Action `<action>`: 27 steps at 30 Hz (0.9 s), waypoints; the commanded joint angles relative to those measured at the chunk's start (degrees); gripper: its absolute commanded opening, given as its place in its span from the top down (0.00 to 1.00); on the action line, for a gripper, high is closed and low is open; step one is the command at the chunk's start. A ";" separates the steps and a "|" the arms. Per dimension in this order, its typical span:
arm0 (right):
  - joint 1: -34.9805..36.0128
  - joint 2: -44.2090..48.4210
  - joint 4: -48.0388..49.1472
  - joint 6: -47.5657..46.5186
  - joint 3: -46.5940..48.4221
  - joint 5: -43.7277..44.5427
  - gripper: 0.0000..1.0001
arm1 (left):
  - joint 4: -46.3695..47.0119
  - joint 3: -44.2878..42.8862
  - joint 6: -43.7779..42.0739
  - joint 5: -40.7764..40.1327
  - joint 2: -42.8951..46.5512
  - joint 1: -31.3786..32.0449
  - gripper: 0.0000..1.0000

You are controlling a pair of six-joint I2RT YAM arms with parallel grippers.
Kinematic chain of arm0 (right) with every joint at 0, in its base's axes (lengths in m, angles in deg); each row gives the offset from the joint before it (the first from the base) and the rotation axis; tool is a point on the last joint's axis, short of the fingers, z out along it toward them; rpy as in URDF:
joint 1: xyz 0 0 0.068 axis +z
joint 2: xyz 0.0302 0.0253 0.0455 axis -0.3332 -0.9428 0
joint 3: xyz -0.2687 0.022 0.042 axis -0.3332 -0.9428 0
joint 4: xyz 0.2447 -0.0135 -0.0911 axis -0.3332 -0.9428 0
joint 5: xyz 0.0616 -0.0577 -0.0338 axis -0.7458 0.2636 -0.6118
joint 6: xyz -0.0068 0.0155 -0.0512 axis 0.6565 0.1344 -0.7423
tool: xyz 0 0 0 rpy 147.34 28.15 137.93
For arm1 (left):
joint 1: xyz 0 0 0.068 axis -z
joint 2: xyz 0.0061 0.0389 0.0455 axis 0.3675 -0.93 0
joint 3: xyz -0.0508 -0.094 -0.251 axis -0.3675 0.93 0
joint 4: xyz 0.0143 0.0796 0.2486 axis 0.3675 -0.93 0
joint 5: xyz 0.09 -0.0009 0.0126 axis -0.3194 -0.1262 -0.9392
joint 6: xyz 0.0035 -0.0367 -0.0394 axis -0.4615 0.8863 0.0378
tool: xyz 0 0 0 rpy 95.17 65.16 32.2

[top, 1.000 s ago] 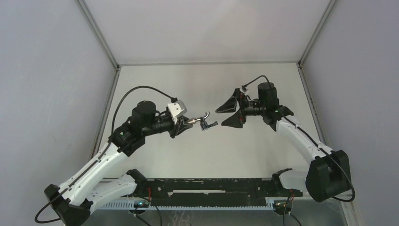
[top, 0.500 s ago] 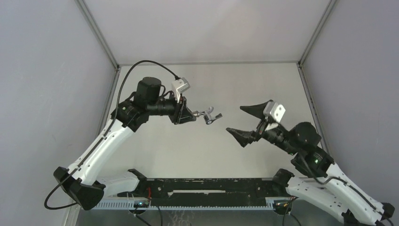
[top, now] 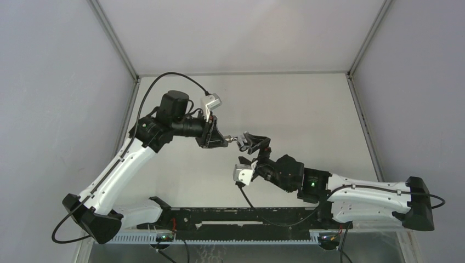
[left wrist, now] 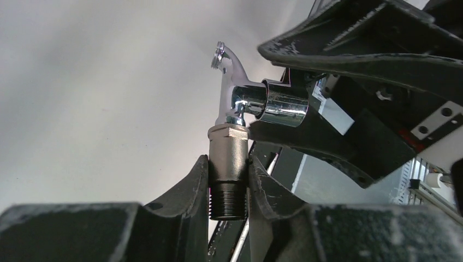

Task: Install the water faucets

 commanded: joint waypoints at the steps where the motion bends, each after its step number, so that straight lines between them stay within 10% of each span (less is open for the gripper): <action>1: -1.91 -0.45 7.76 -5.16 0.75 1.65 0.08 | 0.45 -3.80 -0.59 3.75 0.94 -0.17 1.00; 12: -5.04 -1.10 1.79 3.26 3.61 -7.58 0.67 | -0.41 -2.82 -3.29 7.10 1.00 -0.13 1.00; 27: -28.07 -2.89 -13.35 55.35 18.45 -62.28 0.81 | 0.62 -0.39 -9.42 10.35 2.59 2.11 1.00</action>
